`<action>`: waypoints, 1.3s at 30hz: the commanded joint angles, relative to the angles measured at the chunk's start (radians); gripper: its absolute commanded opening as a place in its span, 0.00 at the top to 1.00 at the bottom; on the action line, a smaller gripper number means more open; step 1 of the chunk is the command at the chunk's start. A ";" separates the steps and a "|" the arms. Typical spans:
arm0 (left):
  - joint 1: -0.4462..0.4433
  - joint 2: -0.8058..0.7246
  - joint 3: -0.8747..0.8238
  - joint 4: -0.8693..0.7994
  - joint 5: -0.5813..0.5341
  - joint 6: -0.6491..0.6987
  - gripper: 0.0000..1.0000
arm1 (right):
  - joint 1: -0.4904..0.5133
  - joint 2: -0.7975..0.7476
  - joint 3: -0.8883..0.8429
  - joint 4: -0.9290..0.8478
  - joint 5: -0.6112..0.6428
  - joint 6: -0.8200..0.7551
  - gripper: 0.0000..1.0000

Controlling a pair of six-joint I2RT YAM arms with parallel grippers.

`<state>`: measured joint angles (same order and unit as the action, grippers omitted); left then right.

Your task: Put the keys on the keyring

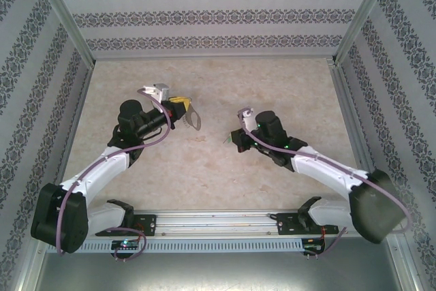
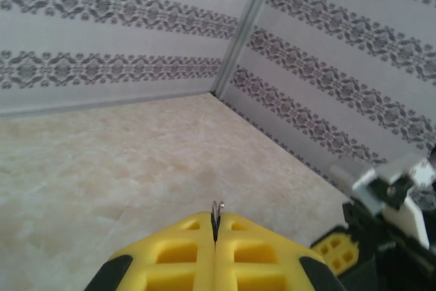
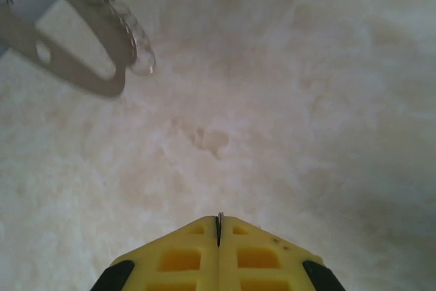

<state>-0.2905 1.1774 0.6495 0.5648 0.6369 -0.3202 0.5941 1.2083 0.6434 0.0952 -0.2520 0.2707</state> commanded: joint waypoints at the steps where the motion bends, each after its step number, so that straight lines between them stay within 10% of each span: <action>1: -0.052 -0.003 0.073 -0.023 0.083 0.090 1.00 | -0.023 -0.083 -0.025 0.047 0.035 0.004 1.00; 22: -0.317 0.083 0.201 -0.127 0.113 0.371 1.00 | -0.056 -0.383 -0.159 0.292 0.096 0.014 1.00; 39: -0.369 0.120 0.210 -0.084 0.073 0.386 1.00 | -0.051 -0.487 -0.189 0.311 -0.070 -0.007 1.00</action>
<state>-0.6445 1.2980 0.8246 0.4553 0.7124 0.0387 0.5453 0.7303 0.4641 0.3641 -0.2787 0.2783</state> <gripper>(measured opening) 0.048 0.065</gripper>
